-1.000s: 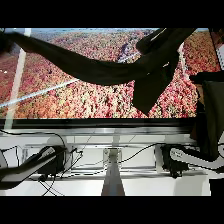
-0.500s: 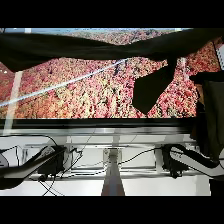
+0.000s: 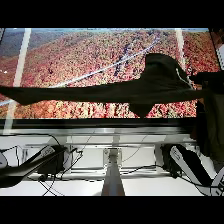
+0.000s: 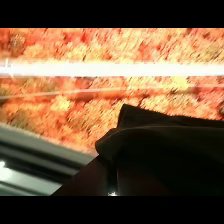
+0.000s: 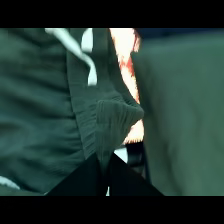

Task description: Fold the clothes and pants, and hang the long-sleeved shirts on hangers.

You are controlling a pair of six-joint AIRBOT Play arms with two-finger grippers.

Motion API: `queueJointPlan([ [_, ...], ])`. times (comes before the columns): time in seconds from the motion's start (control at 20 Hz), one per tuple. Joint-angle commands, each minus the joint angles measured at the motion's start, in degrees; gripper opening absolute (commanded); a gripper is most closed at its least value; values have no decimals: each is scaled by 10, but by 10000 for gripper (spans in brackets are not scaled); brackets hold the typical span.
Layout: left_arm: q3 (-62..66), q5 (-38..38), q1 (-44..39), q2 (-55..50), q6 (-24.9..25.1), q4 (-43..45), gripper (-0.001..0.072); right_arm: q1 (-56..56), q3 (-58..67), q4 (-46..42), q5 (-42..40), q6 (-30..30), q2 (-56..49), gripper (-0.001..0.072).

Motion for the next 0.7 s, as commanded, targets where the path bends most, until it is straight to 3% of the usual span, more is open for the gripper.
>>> queueJointPlan([
  [0.0, -39, -29, 1, -2, 10, 129, 18, -2, -32, 0, 88, -17, 33, 25],
  [0.35, -113, -30, 1, -7, 10, 203, 18, -2, -174, -1, 104, -29, 35, 25],
  [0.65, -119, -28, 0, -19, 10, 205, 18, -2, -244, -2, 147, -62, 35, 25],
])
